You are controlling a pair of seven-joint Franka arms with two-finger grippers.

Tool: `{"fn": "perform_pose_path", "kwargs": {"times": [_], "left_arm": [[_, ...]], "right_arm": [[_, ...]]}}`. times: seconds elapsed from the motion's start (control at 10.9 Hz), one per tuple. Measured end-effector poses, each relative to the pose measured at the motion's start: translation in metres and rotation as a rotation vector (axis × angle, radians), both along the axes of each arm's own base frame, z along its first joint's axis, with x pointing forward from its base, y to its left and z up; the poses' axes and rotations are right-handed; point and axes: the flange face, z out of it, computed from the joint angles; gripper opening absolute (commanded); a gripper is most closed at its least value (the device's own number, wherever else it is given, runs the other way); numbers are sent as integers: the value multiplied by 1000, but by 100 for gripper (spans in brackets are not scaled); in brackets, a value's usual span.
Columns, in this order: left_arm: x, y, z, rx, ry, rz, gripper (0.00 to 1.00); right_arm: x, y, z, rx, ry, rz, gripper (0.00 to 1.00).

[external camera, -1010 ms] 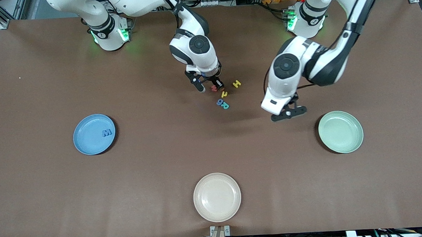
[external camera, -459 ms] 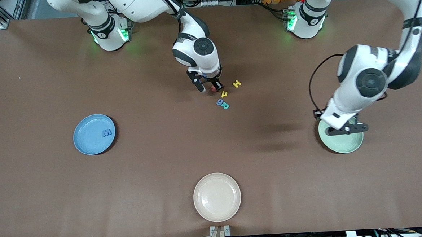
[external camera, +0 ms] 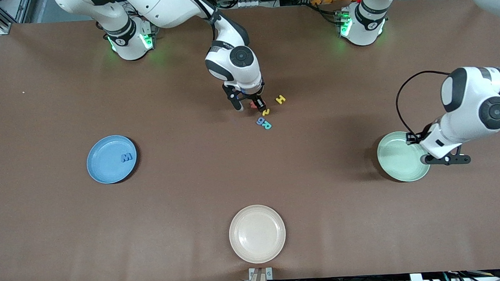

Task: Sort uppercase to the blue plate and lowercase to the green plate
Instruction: 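Carry the blue E to the green plate while the right gripper reaches the Q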

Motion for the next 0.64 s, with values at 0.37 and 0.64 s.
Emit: {"fn": "perform_pose_path", "kwargs": {"times": [0.37,0.64], "left_arm": [[5,19,-51,-69,-21,2,29],[9,19,-51,-73,-37,10,100]], "right_arm": [[-3,1,-10,3,7,2,67],[-2,7,-8,12,4,-5,66]]}}
